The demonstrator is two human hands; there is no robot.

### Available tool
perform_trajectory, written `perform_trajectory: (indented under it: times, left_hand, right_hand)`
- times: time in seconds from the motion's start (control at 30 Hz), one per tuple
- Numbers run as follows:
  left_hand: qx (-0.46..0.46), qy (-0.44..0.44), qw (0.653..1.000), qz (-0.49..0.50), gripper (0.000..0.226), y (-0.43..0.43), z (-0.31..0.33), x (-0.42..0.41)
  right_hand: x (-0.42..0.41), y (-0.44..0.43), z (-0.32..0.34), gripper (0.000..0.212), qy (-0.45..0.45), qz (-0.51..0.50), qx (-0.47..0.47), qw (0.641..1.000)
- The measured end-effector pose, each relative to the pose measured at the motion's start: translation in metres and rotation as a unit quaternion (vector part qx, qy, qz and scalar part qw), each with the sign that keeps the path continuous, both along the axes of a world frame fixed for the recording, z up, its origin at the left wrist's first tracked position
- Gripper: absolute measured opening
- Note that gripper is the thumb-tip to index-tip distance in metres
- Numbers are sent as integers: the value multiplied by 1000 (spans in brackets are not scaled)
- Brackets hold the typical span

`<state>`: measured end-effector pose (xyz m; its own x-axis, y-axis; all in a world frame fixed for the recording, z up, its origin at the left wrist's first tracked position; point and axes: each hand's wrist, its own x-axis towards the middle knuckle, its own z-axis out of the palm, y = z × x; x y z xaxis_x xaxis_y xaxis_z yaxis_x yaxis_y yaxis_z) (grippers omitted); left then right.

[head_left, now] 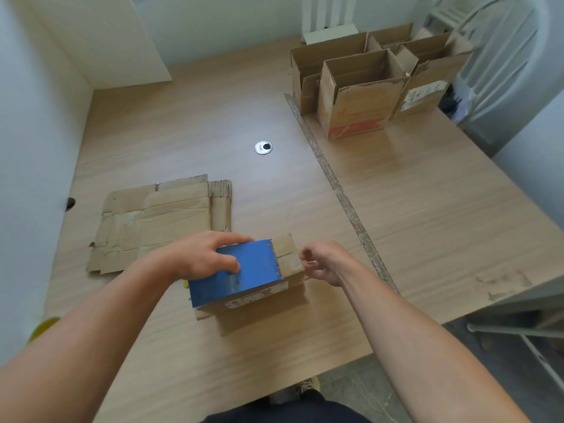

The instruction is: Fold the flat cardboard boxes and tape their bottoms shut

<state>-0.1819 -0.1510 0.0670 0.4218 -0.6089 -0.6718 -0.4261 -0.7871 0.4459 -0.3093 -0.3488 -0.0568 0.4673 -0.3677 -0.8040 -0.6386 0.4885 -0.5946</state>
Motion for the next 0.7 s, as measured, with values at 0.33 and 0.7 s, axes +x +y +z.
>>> perform_trajectory:
  times: [0.33,0.7]
  left_hand:
    - [14,-4,1000,-4,68,-3,-2,2]
    - [6,-11,1000,3,71,-3,0,0]
  right_hand:
    - [-10,12,-11,5,-26,14,-74,997]
    - [-12,-2,3,38,-11,167,-285,944]
